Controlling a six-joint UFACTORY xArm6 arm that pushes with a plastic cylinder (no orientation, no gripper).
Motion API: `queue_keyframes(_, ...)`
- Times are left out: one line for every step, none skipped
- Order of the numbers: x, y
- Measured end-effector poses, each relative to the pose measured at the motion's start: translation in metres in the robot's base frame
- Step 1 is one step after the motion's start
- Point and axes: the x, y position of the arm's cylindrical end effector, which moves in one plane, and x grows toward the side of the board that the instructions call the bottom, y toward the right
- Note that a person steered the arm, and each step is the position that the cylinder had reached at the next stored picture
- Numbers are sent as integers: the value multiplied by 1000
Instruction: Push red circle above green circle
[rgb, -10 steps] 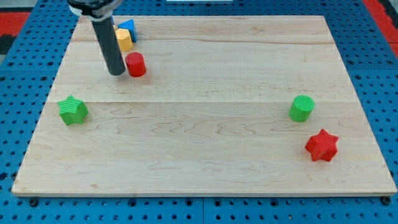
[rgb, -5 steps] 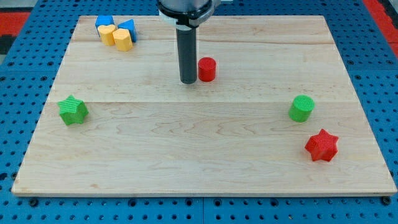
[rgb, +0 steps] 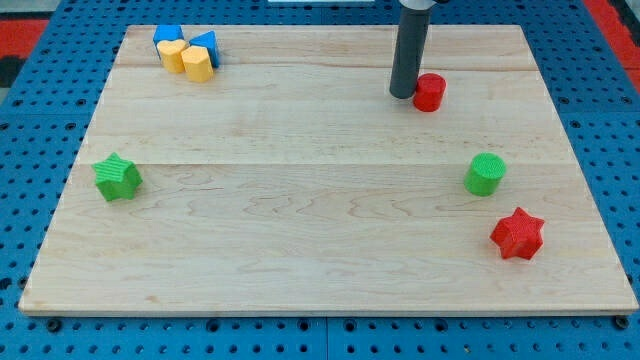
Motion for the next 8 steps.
queue_keyframes(-10, 33)
queue_keyframes(-34, 56)
queue_keyframes(-6, 71)
queue_keyframes(14, 79)
queue_keyframes(-8, 54)
queue_keyframes(-5, 44)
queue_keyframes(-3, 35)
queue_keyframes(16, 32)
